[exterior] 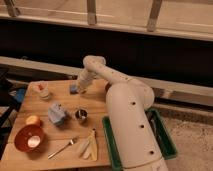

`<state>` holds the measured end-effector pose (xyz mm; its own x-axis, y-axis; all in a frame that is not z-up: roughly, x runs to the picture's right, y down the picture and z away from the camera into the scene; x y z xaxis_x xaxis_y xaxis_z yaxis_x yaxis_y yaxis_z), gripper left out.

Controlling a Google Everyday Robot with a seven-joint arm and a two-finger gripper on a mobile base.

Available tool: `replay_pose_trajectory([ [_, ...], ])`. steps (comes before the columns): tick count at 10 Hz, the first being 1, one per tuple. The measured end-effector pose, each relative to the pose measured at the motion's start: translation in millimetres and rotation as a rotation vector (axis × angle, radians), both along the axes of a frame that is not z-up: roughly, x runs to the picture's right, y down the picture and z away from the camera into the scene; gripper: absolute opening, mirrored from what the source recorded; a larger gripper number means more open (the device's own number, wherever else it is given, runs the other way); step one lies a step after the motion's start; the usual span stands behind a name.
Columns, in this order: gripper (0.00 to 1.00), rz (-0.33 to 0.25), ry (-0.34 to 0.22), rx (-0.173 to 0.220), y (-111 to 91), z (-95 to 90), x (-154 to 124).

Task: Place sponge in metal cup

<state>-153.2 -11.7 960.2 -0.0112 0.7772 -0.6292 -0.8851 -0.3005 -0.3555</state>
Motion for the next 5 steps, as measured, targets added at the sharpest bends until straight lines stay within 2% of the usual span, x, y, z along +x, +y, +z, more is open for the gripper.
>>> replay_pose_trajectory([
  [3,0.51,-0.001,0.035,0.053,-19.7,-15.8,7.9],
  [5,0.69,0.008,0.058,0.077,-31.7,-20.0,16.7],
])
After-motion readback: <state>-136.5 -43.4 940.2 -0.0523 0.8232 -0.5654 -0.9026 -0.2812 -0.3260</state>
